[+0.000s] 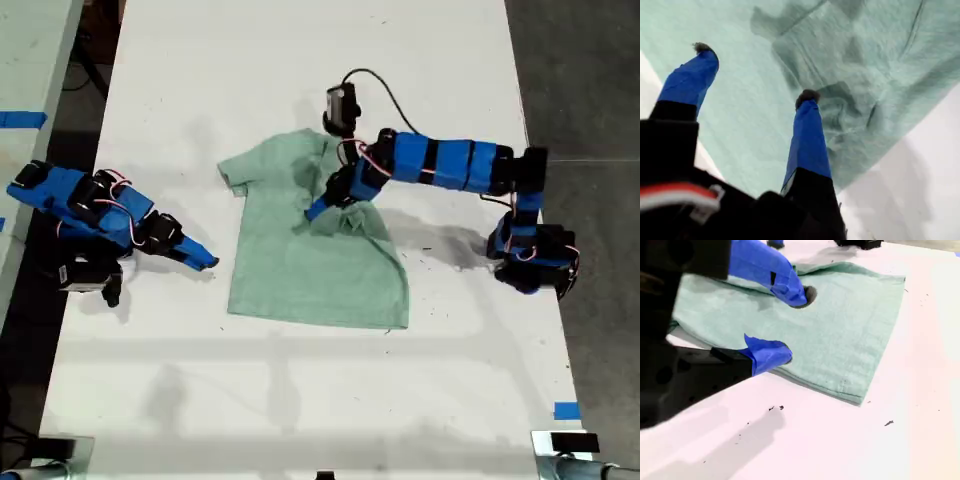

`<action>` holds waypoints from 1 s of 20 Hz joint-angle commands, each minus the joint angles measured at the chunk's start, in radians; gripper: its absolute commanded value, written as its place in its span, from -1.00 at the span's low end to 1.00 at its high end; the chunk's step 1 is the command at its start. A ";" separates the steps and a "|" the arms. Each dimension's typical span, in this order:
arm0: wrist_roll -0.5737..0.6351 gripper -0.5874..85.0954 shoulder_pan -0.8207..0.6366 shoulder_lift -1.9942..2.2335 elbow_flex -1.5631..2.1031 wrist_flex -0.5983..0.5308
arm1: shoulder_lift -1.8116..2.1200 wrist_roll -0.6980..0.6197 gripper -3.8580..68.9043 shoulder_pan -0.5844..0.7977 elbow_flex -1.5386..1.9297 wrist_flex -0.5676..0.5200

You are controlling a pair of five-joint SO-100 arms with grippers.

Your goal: Fold t shirt

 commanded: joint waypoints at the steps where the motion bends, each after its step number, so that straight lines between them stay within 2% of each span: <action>1: 0.006 -0.63 0.005 -0.002 0.046 0.003 | 0.368 -0.018 -0.07 0.077 0.064 0.094; 4: 0.006 -0.63 0.005 -0.002 0.046 0.003 | 0.792 0.018 -0.15 0.132 0.414 0.112; 7: 0.006 -0.63 0.005 -0.002 0.046 0.003 | 1.368 0.095 -0.29 0.178 0.953 0.067; 9: 0.006 -0.63 0.005 -0.002 0.046 0.003 | 1.675 0.193 -0.40 0.057 1.253 0.005; 11: 0.006 -0.63 0.005 -0.002 0.046 0.003 | 1.911 0.253 -0.59 -0.080 1.559 -0.098; 12: 0.006 -0.63 0.005 -0.002 0.046 0.003 | 2.066 0.267 -0.70 -0.118 1.704 -0.109; 13: 0.006 -0.63 0.005 -0.002 0.046 0.003 | 2.158 0.276 -0.80 -0.144 1.830 -0.103; 15: 0.006 -0.63 0.005 -0.002 0.046 0.003 | 2.149 0.288 -0.84 -0.176 1.916 -0.069; 17: 0.006 -0.63 0.005 -0.002 0.046 0.003 | 2.149 0.287 -0.80 -0.175 1.985 -0.017; 18: 0.006 -0.63 0.005 -0.002 0.046 0.003 | 2.145 0.212 -0.77 -0.169 1.997 -0.023; 20: 0.006 -0.63 0.005 -0.002 0.046 0.003 | 2.145 0.241 -0.77 -0.184 1.997 -0.026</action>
